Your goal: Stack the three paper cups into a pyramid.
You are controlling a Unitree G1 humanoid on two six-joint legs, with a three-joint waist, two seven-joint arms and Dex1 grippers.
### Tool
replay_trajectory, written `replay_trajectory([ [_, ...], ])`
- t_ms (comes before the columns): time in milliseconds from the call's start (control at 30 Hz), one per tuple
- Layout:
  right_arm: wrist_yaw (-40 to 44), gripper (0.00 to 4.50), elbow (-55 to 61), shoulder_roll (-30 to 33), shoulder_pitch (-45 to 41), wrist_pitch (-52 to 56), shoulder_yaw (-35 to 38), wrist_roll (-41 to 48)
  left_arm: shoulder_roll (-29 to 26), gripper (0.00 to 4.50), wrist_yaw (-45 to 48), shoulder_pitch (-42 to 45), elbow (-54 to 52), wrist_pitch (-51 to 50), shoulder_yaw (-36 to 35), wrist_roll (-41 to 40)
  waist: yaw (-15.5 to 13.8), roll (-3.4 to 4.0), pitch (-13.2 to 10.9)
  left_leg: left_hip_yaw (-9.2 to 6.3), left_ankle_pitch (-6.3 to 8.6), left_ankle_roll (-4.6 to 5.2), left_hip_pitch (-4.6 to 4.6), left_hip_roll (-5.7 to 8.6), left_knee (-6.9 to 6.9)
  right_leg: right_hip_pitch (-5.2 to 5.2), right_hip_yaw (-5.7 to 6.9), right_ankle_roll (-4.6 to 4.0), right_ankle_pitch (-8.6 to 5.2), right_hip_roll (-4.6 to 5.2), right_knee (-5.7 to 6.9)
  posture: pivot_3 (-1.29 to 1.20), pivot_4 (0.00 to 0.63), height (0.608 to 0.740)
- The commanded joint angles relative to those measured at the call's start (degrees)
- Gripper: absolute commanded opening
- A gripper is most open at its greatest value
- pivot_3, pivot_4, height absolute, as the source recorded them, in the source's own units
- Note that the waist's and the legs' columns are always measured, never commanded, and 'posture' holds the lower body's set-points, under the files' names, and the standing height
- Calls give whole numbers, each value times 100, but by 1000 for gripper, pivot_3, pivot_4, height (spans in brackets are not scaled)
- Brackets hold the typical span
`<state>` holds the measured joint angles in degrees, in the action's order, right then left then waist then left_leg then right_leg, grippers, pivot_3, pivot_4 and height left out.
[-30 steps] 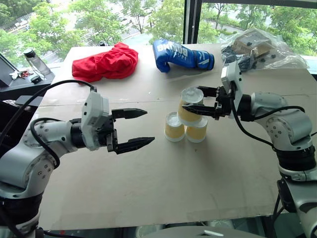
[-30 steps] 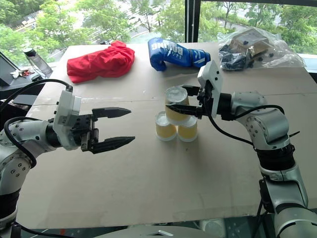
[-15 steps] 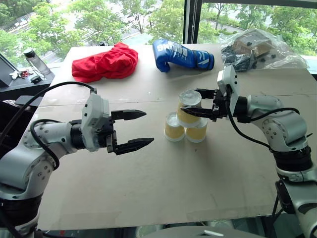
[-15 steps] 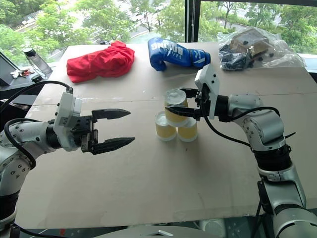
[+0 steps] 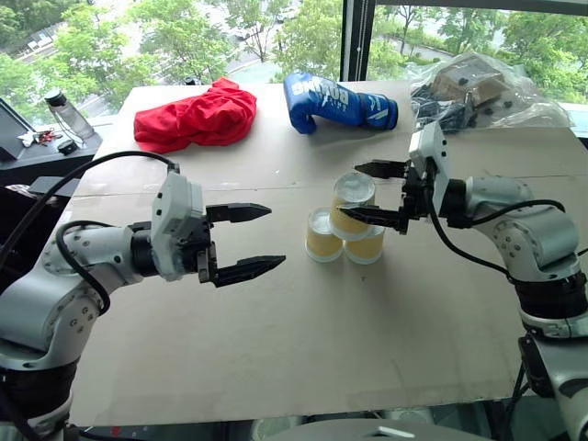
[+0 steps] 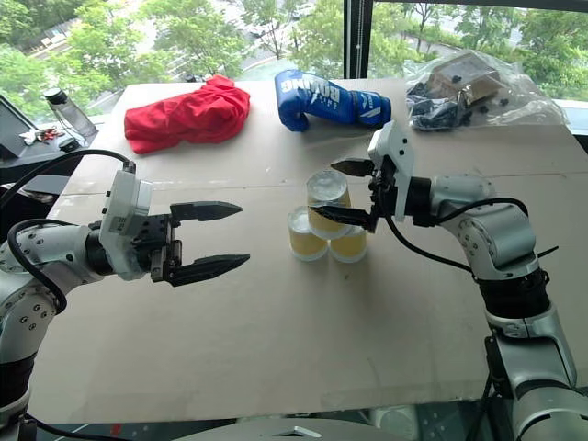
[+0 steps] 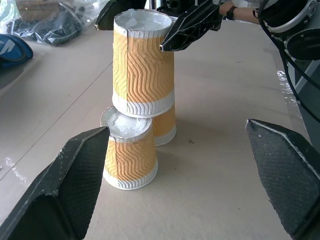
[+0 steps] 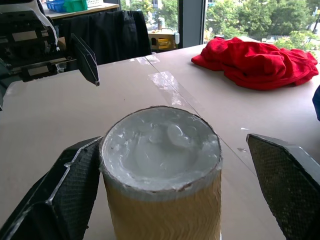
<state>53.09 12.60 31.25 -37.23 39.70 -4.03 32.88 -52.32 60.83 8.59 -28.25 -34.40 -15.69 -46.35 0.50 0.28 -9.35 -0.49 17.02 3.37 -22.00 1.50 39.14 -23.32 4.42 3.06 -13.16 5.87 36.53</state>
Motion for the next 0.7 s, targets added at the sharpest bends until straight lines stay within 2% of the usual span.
replay_trajectory([
  [33, 176, 4451, 388, 337, 85, -7, 562, 351, -42, 4500, 38, -110, -92, 110, -251, -32, -3, 0, 0, 0, 0, 0, 0, 0, 0, 0, 0, 0, 0, 1, -1, 0, 150, 737],
  [167, 800, 4451, 830, 1149, 1078, 385, 1346, 1136, -29, 4500, 4, -430, -185, 84, -415, -46, -59, -4, -1, -9, 1, 1, -6, -2, -4, 1, -2, 0, 0, 8, -11, 0, 150, 737],
  [267, 951, 4451, 919, 1459, 1847, 358, 1675, 1275, 19, 4500, -76, -708, -227, 101, -459, 43, -99, -4, -1, -10, 1, 2, -8, -4, -9, 3, -1, 0, 0, 14, -21, 0, 150, 737],
  [333, 949, 4451, 814, 1543, 2489, -40, 1740, 883, 93, 4500, -228, -947, -202, 181, -369, 280, -110, -4, -1, -7, 1, 2, -6, -6, -9, 3, -7, -2, 1, 14, -19, 0, 150, 737],
  [500, 900, 4451, 255, 1337, 3477, -1298, 1791, 42, 453, 4500, -540, -1461, -42, 418, -140, 746, -129, -8, 1, 3, 2, 4, 3, -7, -7, 7, -21, -6, 3, 13, -17, 0, 150, 737],
  [700, 1322, 4451, -618, 767, 4177, -3107, 2187, -209, 1055, 4500, -1095, -2022, 126, 1104, 339, 1736, -137, -8, 2, 10, 2, 3, 7, -6, -4, 11, -29, -7, 4, 11, -19, 0, 150, 737],
])
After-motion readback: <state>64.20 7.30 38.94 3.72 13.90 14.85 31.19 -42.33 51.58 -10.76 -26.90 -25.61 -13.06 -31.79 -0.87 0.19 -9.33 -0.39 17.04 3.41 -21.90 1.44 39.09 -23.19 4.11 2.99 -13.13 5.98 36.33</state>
